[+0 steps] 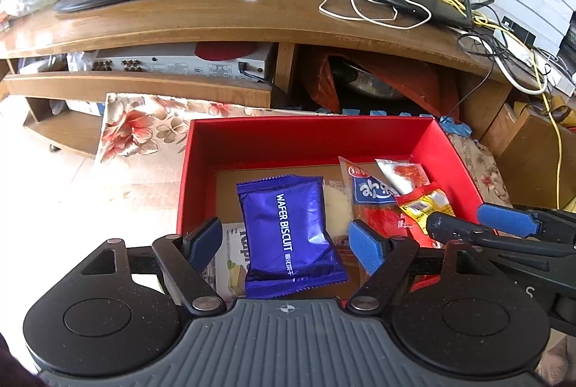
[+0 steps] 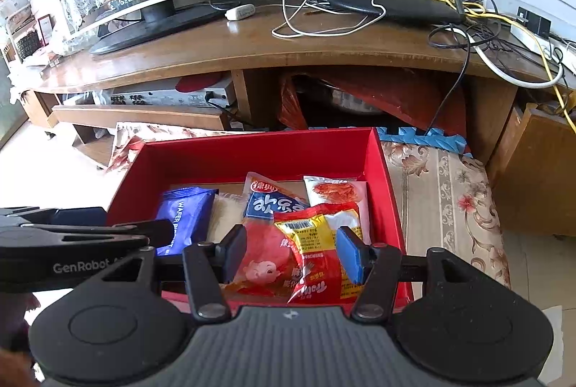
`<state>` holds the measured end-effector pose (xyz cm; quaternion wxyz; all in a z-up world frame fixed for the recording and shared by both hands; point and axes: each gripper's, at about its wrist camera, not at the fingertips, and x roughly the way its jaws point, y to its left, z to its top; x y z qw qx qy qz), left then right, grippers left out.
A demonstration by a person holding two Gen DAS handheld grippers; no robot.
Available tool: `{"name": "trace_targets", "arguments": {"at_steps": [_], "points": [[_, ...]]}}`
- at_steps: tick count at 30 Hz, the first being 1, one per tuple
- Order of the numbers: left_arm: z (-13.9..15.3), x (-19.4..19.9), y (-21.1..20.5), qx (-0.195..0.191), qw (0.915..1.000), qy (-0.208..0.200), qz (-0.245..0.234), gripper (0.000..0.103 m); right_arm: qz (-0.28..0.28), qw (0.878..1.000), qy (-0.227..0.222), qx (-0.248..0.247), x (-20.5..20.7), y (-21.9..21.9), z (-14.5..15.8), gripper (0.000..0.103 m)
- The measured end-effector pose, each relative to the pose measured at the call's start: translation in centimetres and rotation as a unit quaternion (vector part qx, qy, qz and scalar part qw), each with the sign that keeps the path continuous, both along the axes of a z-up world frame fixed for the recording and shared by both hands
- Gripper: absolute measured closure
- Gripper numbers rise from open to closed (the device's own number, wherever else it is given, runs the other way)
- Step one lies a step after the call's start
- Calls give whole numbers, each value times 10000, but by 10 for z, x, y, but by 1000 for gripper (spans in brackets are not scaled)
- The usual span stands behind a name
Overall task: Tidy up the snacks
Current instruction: 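Carry both packs into the red box and open both tools to release, then move the left tool to the sausage pack while the right moves to the gold pastry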
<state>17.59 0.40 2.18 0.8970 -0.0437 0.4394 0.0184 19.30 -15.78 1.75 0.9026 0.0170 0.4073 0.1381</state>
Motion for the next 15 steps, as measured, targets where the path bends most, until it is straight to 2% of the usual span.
{"name": "trace_targets", "arguments": {"at_steps": [15], "points": [[0,-42,16,-194,9996,155,-128,19,249,9992,306,-39,-42,6,-12,49]]}}
